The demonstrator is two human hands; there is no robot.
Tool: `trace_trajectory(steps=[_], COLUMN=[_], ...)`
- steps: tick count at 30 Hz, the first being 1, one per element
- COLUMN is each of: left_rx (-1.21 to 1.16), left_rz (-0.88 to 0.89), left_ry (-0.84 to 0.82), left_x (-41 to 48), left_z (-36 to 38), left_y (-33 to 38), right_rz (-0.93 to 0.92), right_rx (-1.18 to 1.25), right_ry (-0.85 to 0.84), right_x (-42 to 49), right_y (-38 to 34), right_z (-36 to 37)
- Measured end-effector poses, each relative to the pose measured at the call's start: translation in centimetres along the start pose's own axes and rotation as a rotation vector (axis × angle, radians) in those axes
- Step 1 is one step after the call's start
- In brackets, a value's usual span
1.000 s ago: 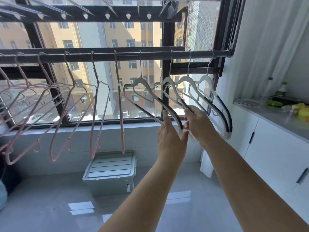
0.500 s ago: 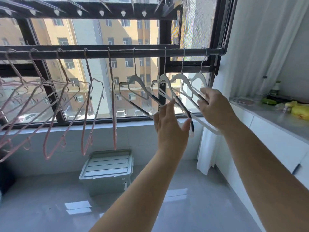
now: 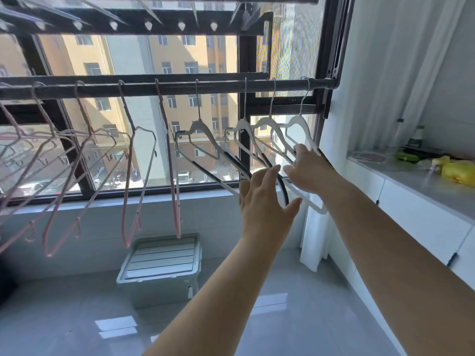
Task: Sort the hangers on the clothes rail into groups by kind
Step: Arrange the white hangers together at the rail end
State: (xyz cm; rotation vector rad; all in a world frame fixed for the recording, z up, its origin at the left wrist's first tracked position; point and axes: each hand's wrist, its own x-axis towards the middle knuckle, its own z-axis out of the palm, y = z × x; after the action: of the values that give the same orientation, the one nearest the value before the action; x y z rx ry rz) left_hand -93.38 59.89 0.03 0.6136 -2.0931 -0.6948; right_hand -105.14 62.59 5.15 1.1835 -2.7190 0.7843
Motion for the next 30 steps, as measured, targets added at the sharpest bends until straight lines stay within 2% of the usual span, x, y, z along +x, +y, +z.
trace_trajectory(steps=[5,12,22,25,27,29,30], left_rx=[0.061,0.055,0.023,-0.022,-0.044,-0.050,-0.053], left_rz=[-0.002,0.014,0.066,0.078,0.066,0.033,0.012], left_ry=[-0.055,-0.043,0.005,0.051,0.106,0.154,0.167], left_x=[0.0,0.0,-0.1,-0.3,-0.3,-0.3,-0.3], left_z=[0.0,0.2,0.3,-0.1,-0.4,-0.7,-0.8], left_y=[-0.4,-0.6,-0.8,-1.3,-1.8,-2.5,-2.7], right_rz=[-0.012,-0.056,-0.041,-0.010,-0.085,-0.242,-0.290], right_rx=[0.061,0.083,0.048,-0.070,-0.141,-0.099,-0.045], right_ry=[0.098,0.209,0.194,0.187,0.300,0.410,0.401], right_x=[0.2,-0.1,-0.4,-1.2,-1.8,-2.2,-2.2], right_y=[0.3,0.9,0.9,0.2,-0.4,-1.3,-1.9], right_z=[1.1,1.0,0.4,-0.2,-0.5,-0.5,-0.5])
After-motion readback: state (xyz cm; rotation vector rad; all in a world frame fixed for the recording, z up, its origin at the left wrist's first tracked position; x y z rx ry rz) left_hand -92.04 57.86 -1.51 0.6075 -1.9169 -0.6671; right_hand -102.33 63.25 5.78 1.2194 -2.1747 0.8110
